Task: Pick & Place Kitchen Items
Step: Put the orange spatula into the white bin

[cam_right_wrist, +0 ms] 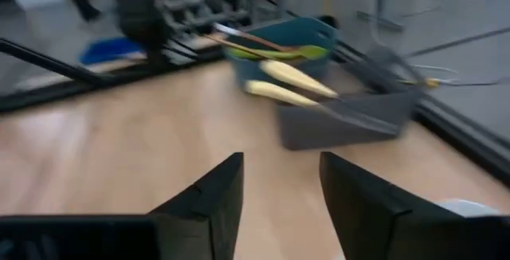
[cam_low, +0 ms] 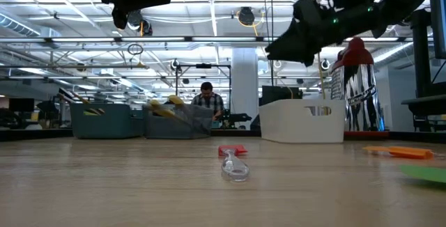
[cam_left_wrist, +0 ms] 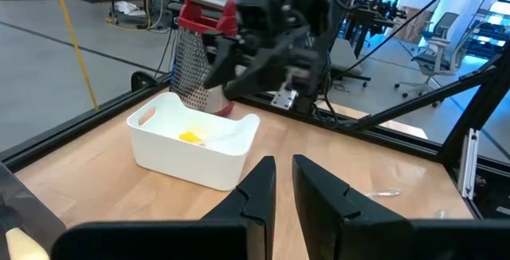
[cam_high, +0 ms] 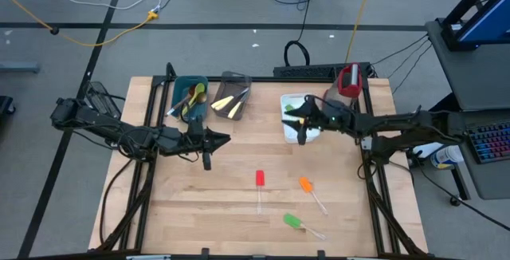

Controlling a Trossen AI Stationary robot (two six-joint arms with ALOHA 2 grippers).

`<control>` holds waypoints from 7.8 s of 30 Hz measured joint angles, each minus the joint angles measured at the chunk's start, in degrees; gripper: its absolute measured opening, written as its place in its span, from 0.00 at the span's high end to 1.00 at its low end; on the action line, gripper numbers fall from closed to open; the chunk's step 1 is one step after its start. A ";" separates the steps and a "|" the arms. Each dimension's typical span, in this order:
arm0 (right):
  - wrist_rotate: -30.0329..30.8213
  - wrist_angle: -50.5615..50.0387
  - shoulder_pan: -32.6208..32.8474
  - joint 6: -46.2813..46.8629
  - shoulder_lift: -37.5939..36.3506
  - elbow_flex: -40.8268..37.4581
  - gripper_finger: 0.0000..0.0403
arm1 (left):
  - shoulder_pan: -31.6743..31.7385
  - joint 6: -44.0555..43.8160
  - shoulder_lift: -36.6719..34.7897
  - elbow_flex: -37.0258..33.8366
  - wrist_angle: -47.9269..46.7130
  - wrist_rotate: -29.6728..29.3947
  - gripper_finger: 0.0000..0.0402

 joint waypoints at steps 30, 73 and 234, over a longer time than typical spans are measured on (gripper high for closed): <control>19.37 -31.80 40.37 28.36 13.38 21.14 0.59 | 0.00 -1.07 0.00 0.00 0.70 0.00 0.89; 4.43 -46.93 35.80 55.70 17.82 10.96 0.59 | 0.00 0.02 0.00 0.00 -0.88 -0.02 0.89; 19.54 -26.99 -7.76 3.29 6.69 4.26 1.00 | 0.02 0.61 0.00 0.00 -0.97 -0.48 0.89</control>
